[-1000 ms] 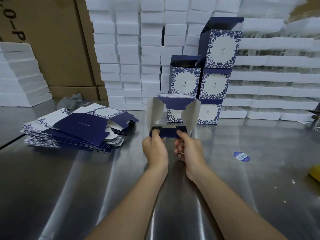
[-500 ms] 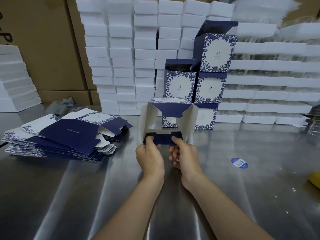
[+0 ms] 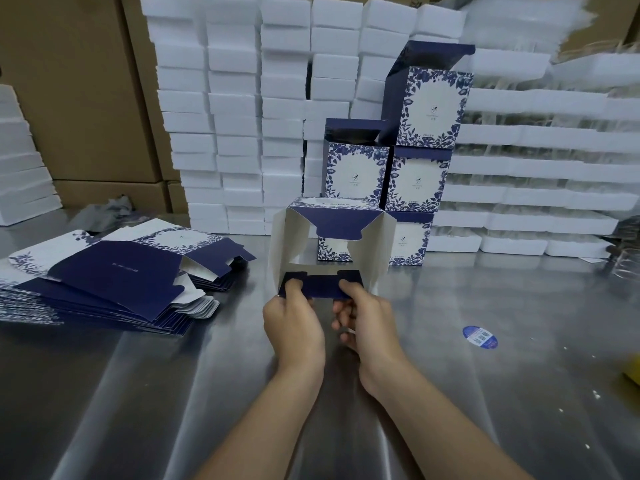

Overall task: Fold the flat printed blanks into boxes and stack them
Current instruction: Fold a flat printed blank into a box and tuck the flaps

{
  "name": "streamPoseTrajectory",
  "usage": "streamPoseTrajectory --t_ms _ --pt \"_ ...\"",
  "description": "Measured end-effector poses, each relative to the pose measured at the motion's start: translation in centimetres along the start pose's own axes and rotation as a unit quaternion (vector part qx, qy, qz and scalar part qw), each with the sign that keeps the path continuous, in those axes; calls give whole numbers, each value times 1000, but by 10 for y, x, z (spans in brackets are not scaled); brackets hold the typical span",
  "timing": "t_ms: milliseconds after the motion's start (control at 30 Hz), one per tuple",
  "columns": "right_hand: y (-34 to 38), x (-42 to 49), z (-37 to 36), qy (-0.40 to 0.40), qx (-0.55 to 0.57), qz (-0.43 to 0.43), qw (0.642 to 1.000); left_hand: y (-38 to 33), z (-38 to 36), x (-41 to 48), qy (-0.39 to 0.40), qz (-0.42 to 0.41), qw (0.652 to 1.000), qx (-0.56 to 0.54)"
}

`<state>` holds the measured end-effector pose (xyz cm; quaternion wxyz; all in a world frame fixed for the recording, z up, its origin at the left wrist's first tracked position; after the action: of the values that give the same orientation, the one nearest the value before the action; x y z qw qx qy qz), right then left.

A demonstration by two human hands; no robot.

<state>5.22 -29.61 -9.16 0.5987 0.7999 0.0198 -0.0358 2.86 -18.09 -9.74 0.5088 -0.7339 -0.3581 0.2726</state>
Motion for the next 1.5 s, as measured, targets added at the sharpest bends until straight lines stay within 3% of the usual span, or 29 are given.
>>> streamPoseTrajectory --t_ms 700,1000,1067,1167,1233,1500 --pt "0 5 4 -31 -1 10 999 -3 -2 -3 8 16 1000 -26" --pt "0 4 1 4 8 8 1000 -5 -8 -12 86 -12 996 16" --pt "1 2 4 -26 -12 40 999 -4 -5 -10 59 -4 998 17" --pt "15 -3 10 -93 -54 156 982 -5 -2 -6 18 -19 999 43" --pt "27 -10 10 -91 -34 221 970 -7 -1 -7 11 -49 997 60" --pt "58 -20 23 -138 -19 301 943 -21 0 -20 8 -136 971 195"
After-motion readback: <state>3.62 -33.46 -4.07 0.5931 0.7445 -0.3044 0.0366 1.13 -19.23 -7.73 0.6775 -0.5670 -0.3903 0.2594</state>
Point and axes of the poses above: each hand's wrist, its own x-axis towards the middle knuckle, its own z-axis out of the back of the hand, y = z × x, the point moved 5 cm from there along x, towards the middle knuckle, and after that the axes turned 6 degrees about -y, right-handed, at the moved point
